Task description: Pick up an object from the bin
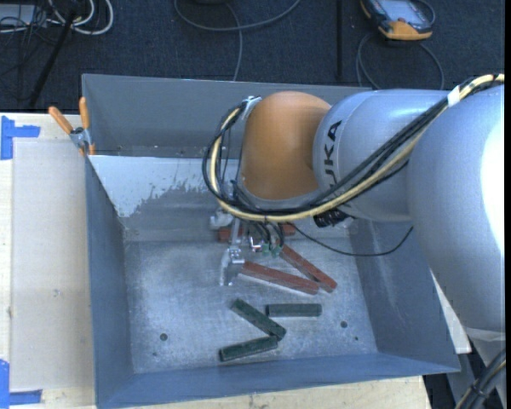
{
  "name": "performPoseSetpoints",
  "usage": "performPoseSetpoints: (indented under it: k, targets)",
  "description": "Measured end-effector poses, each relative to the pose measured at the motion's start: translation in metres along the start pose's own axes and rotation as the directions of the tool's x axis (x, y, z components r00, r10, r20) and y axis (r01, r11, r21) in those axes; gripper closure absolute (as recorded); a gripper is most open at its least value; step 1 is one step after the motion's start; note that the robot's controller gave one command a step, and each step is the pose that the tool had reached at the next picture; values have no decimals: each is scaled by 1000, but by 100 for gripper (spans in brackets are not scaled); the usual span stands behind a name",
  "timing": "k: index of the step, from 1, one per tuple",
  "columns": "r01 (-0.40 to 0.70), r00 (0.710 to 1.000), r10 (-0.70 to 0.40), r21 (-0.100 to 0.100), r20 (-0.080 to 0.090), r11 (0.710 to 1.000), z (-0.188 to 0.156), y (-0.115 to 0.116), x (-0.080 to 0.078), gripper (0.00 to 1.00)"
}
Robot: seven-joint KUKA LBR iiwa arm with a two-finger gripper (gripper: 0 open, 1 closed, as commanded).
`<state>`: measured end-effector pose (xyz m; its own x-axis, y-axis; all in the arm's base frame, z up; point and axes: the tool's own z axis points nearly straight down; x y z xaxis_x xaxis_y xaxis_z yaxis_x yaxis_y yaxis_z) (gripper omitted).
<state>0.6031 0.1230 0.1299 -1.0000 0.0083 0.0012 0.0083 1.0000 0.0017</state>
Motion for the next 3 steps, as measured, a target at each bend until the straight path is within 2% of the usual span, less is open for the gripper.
performPoseSetpoints:
  k: [1,2,3]
  targets:
    - [0,1000,0,0,0,1000,0,0,0,0]
    - [264,965,-264,4,9,965,50,-64,47,100]
    - [263,965,-263,2,2,965,52,-63,49,0]
